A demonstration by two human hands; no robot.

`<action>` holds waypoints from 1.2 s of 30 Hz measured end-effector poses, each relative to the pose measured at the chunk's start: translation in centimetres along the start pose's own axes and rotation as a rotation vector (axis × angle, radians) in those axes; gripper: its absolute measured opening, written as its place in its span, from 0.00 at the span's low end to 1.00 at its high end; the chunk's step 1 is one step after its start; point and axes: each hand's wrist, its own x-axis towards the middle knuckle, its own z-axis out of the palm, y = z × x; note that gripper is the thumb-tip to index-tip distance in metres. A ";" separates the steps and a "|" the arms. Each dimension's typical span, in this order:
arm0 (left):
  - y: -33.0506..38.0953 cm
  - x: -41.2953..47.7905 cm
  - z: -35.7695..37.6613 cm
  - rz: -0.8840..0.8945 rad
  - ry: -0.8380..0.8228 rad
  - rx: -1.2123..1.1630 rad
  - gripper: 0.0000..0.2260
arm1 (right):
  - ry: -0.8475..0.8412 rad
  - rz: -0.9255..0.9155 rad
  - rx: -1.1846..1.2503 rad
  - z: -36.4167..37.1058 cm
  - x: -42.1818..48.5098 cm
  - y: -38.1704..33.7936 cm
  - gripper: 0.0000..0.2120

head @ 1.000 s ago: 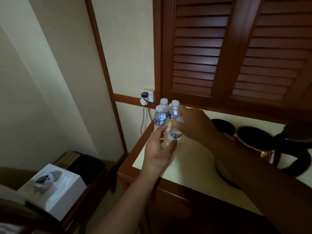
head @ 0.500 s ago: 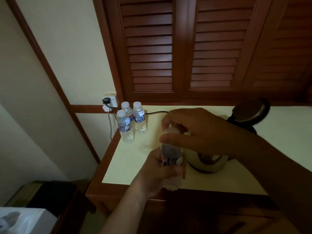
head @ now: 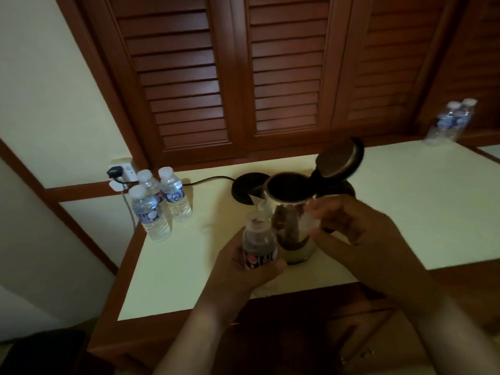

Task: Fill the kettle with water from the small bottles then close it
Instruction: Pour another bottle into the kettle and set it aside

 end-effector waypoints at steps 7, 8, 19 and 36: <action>-0.6 -0.2 1.9 -0.011 0.048 -0.002 0.15 | 0.203 0.231 -0.347 0.4 -4.8 10.4 0.06; -0.7 -0.2 2.2 -0.013 0.048 0.006 0.15 | 0.181 0.208 -0.412 0.4 -4.9 11.3 0.04; -0.4 -0.8 4.4 -0.058 0.115 0.073 0.22 | -0.013 0.168 -0.550 0.1 -4.6 13.5 0.13; 7.5 1.9 6.9 -0.078 0.411 0.339 0.13 | -0.234 0.216 -0.864 -0.4 -3.7 16.4 0.37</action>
